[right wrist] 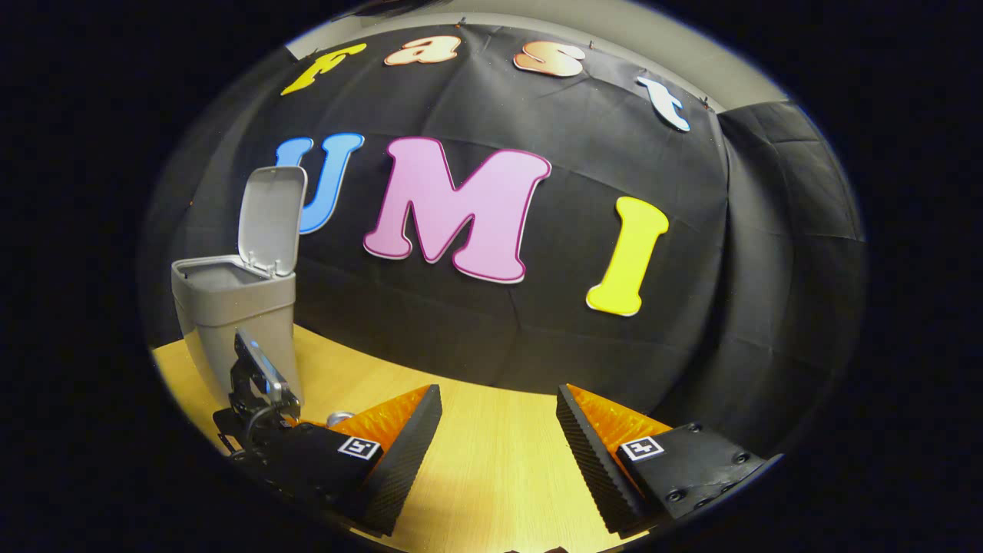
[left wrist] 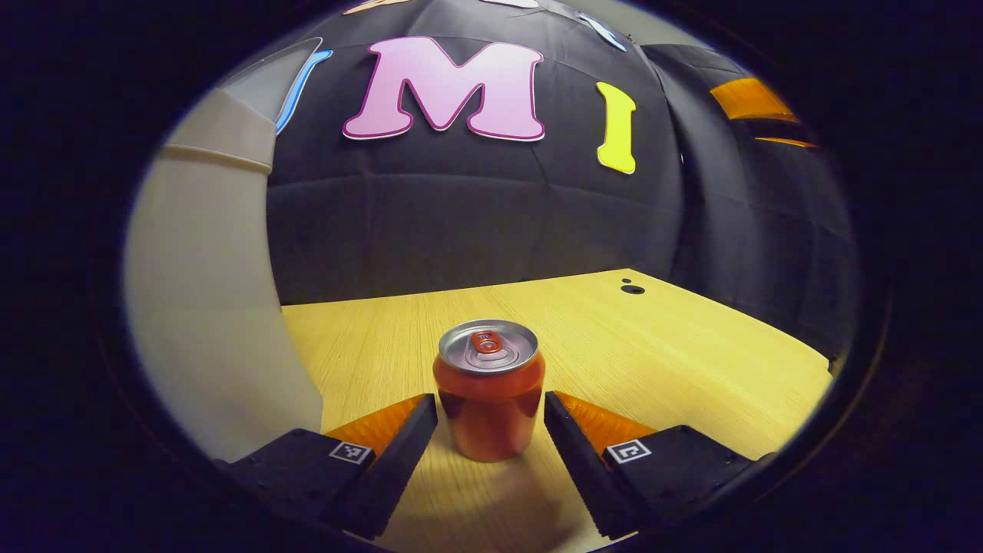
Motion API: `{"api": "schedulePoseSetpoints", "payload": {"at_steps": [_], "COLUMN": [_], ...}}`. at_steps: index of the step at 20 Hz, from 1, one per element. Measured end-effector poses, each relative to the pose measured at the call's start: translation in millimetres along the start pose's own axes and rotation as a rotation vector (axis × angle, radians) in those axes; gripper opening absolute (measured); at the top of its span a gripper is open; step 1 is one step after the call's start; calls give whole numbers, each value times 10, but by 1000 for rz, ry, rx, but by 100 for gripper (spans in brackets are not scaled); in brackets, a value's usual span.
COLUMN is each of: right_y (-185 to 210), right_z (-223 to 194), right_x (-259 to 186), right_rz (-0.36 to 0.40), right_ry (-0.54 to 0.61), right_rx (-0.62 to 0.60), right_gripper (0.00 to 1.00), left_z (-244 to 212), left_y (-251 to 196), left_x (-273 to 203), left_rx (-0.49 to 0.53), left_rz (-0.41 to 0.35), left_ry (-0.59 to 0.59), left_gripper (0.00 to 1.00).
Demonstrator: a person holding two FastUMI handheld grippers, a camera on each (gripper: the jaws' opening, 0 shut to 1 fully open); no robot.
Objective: Press the lid of the desktop garbage bin to open it, pick up the crumpled paper on the desktop and throw it into the bin, then pick up the pop can on the desktop and drop it into the bin, and finally close the garbage bin lid.
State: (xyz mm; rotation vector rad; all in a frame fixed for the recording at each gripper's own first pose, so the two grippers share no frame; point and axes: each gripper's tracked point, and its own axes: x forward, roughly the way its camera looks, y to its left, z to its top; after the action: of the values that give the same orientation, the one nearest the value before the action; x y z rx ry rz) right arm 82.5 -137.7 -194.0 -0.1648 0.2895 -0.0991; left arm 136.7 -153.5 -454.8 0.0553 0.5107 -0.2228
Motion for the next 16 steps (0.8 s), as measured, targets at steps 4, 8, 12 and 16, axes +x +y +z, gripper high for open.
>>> {"api": "schedulePoseSetpoints", "payload": {"at_steps": [4, 8, 12, 16], "right_y": [-194, -285, -295, -362], "right_z": [-27, -97, -72, 103], "right_x": [48, 50, -13, -82], "right_rz": [-43, -59, -57, -64], "right_ry": [-1, 21, 31, 15], "right_rx": [-16, -11, -24, -6], "right_gripper": [97, 97, 97, 97], "left_z": [49, 136, 531, 1187], "left_y": [37, 25, -73, -145], "left_x": [83, 34, -206, -575], "left_rx": [-11, -3, -34, -61], "left_rz": [3, -7, -24, -26], "left_ry": [-15, -19, -68, -138], "left_gripper": [93, 89, 88, 88]}}
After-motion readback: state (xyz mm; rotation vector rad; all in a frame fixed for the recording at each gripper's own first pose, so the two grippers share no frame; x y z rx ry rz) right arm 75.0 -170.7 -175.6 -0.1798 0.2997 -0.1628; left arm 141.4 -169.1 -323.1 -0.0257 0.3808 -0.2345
